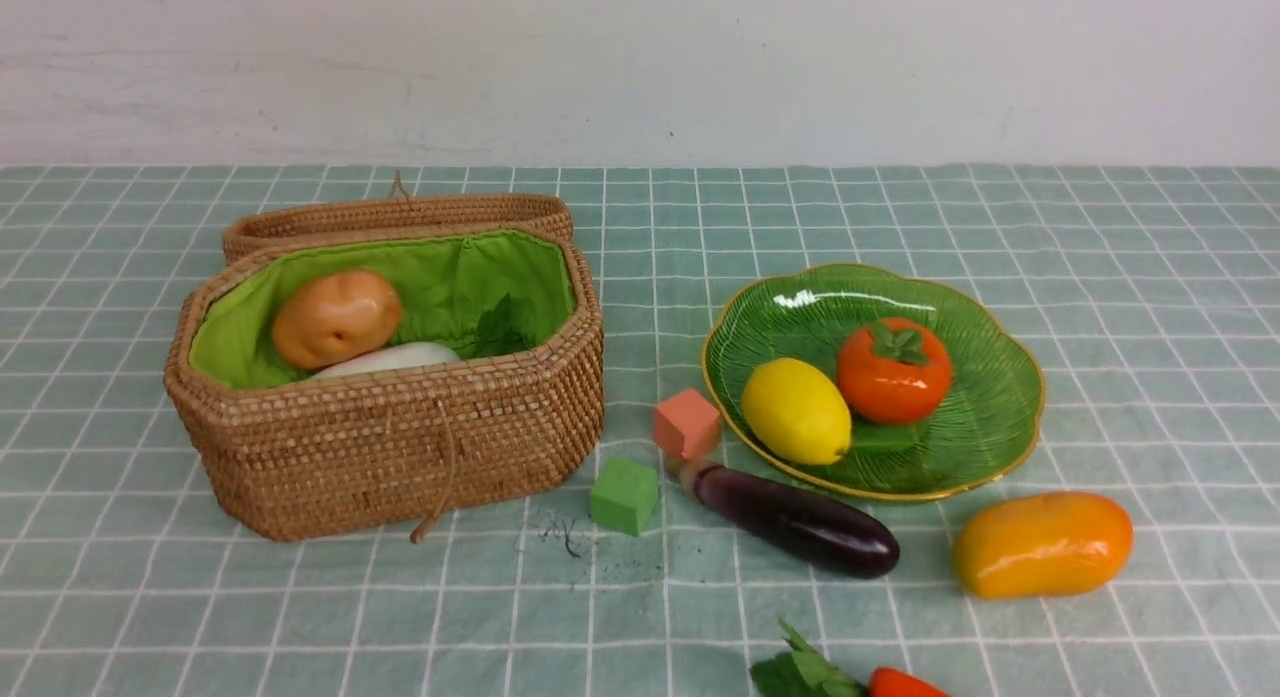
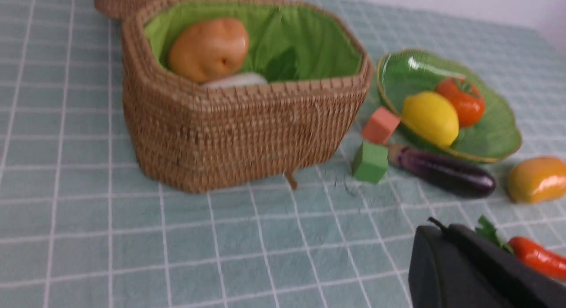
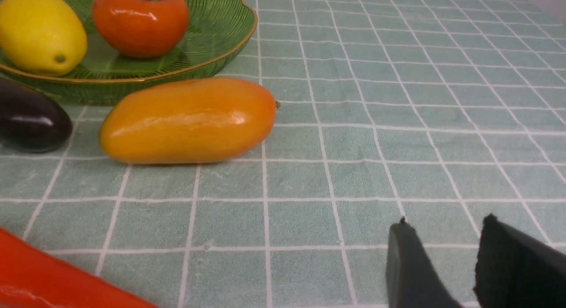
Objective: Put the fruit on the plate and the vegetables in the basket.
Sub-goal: Use the right arm to grab a carrot and put it into the left basket
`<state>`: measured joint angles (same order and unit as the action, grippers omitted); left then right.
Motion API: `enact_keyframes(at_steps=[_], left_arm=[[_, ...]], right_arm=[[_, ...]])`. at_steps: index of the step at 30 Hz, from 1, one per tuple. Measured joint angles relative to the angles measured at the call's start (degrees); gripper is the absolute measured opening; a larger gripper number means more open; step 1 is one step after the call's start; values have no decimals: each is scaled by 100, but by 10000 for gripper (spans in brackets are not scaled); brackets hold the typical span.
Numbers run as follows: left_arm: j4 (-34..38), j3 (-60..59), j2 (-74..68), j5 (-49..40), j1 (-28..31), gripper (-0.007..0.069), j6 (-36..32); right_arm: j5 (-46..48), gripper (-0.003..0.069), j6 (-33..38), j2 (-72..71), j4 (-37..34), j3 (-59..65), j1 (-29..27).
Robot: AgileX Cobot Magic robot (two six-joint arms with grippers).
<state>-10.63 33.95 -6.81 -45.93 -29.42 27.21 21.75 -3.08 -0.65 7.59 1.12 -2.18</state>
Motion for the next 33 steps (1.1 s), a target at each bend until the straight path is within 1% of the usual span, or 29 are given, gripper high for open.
enact_keyframes(at_steps=[4, 6, 11, 17, 23, 30, 31, 33], left_arm=[[-77, -125, 681, -202, 0, -13, 0], [-72, -190, 782, -403, 0, -13, 4], [43, -291, 787, -966, 0, -13, 10], [174, -291, 787, -1285, 0, -13, 23], [174, -291, 787, -1025, 0, -13, 23], [186, -306, 787, -483, 0, -13, 23], [160, -372, 787, -169, 0, -13, 23], [131, -458, 787, 132, 0, -13, 23]], right_arm=[[0, 241, 0, 0, 0, 0, 0], [0, 241, 0, 0, 0, 0, 0], [0, 241, 0, 0, 0, 0, 0], [0, 241, 0, 0, 0, 0, 0], [0, 241, 0, 0, 7, 0, 0], [0, 241, 0, 0, 7, 0, 0], [0, 241, 0, 0, 7, 0, 0], [0, 241, 0, 0, 7, 0, 0]])
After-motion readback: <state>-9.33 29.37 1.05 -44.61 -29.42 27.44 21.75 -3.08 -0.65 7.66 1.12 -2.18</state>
